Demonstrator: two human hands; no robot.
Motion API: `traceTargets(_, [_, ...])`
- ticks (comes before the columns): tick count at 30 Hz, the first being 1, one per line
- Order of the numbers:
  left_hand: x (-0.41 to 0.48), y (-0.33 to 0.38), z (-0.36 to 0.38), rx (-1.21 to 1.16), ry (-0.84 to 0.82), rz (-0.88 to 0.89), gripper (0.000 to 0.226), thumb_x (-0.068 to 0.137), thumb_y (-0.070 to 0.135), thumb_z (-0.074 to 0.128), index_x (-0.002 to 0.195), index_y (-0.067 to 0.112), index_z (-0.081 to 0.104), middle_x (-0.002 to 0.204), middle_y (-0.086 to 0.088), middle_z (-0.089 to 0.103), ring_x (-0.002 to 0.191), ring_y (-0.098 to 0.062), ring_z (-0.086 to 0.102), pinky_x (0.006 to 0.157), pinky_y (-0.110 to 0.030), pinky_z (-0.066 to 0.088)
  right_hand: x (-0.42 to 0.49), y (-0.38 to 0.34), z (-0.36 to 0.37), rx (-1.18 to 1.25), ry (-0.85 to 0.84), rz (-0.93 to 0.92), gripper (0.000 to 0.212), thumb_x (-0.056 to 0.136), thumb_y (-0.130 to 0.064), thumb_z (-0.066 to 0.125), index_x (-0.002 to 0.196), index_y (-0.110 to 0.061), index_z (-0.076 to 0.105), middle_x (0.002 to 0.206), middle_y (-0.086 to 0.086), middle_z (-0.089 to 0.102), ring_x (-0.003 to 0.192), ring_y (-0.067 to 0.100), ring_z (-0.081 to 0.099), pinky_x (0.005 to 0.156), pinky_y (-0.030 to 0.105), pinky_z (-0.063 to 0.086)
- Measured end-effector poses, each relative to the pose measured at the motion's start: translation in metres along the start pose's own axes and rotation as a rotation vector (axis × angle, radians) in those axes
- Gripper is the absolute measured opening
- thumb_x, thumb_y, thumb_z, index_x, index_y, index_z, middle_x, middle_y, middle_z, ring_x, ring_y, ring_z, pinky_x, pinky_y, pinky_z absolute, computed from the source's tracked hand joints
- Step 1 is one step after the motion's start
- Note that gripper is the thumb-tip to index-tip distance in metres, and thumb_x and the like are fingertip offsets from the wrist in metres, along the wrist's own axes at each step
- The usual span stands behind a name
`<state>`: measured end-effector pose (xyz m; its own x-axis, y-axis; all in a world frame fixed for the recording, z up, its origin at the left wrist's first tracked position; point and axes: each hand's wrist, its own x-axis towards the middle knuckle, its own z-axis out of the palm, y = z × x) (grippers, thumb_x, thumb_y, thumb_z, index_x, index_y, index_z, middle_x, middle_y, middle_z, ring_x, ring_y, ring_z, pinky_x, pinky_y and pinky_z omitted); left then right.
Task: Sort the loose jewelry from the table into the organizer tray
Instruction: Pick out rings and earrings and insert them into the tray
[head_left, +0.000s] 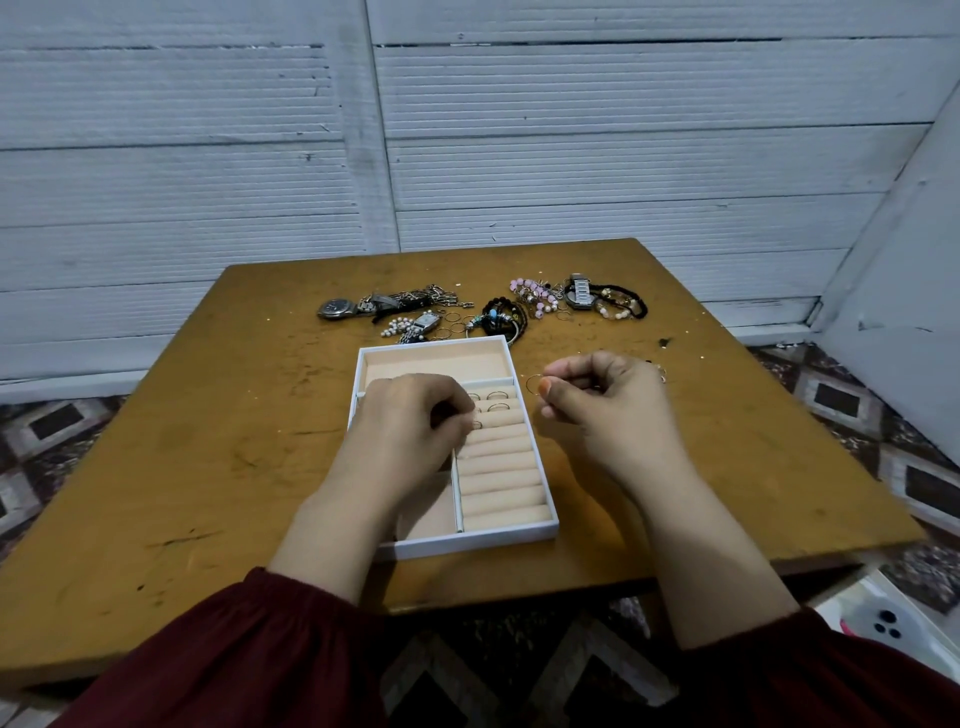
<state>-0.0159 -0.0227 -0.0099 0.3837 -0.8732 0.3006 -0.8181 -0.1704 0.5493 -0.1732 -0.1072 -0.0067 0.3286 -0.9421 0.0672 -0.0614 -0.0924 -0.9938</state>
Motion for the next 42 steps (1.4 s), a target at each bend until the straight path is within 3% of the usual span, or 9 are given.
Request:
traceTargets(2, [-0.001,0.000,-0.005,-0.115,0.100,-0.082,0.009,0.081,0.019,0.071,0.080,0.028,0.071,0.070,0.018,0.064,0.069,0.008,0.058,0.066,-0.010,0.046,0.000,0.000,-0.001,-0.008,0.007,-0.012,0.018,0.085,0.002,0.066,0.077,-0.015,0.065,0.068,0.005,0.066,0.058,0.011,0.063,0.062,0.026,0.058])
traceTargets(7, [0.000,-0.006,-0.012,-0.274,0.305,-0.192,0.014,0.081,0.017,0.071,0.074,0.028,0.067,0.066,0.017,0.064,0.058,0.005,0.057,0.060,-0.018,0.045,0.002,0.003,0.003,-0.108,0.001,-0.064,0.019,0.082,0.002,0.065,0.077,-0.017,0.066,0.069,0.004,0.068,0.063,0.013,0.066,0.067,0.030,0.058])
traceTargets(13, [0.000,-0.009,-0.002,-0.339,0.283,-0.237,0.012,0.080,0.016,0.071,0.074,0.026,0.069,0.070,0.011,0.067,0.068,-0.005,0.063,0.066,-0.024,0.051,0.000,0.009,0.011,-0.359,-0.065,-0.164,0.015,0.082,-0.008,0.067,0.076,-0.022,0.068,0.068,-0.005,0.068,0.061,0.007,0.062,0.060,0.020,0.051])
traceTargets(17, [0.001,-0.009,-0.001,-0.323,0.295,-0.224,0.009,0.080,0.016,0.071,0.076,0.024,0.069,0.069,0.011,0.067,0.067,-0.004,0.062,0.066,-0.023,0.050,0.000,0.006,0.013,-0.710,-0.057,-0.330,0.009,0.083,-0.020,0.067,0.082,-0.029,0.068,0.073,-0.017,0.059,0.084,0.011,0.051,0.072,0.029,0.042])
traceTargets(20, [0.001,-0.011,-0.001,-0.329,0.306,-0.225,0.008,0.080,0.016,0.071,0.076,0.023,0.070,0.069,0.010,0.067,0.068,-0.007,0.064,0.067,-0.027,0.053,0.000,0.006,0.017,-0.838,-0.053,-0.388,0.006,0.085,-0.026,0.065,0.086,-0.031,0.068,0.078,-0.017,0.058,0.087,0.010,0.042,0.072,0.030,0.036])
traceTargets(28, [0.001,-0.012,-0.003,-0.309,0.313,-0.238,0.009,0.081,0.019,0.070,0.074,0.025,0.069,0.070,0.009,0.069,0.070,-0.007,0.066,0.069,-0.032,0.055,0.001,0.007,0.023,-0.957,-0.050,-0.451,0.006,0.086,-0.029,0.062,0.086,-0.031,0.068,0.083,-0.015,0.062,0.084,0.008,0.036,0.070,0.027,0.025])
traceTargets(42, [0.001,-0.011,-0.003,-0.310,0.295,-0.253,0.007,0.081,0.022,0.070,0.075,0.024,0.069,0.070,0.009,0.070,0.071,-0.007,0.066,0.070,-0.033,0.057,0.002,0.005,0.021,-1.087,-0.086,-0.445,0.014,0.084,-0.030,0.057,0.089,-0.035,0.070,0.091,-0.015,0.067,0.084,0.009,0.035,0.073,0.030,0.029])
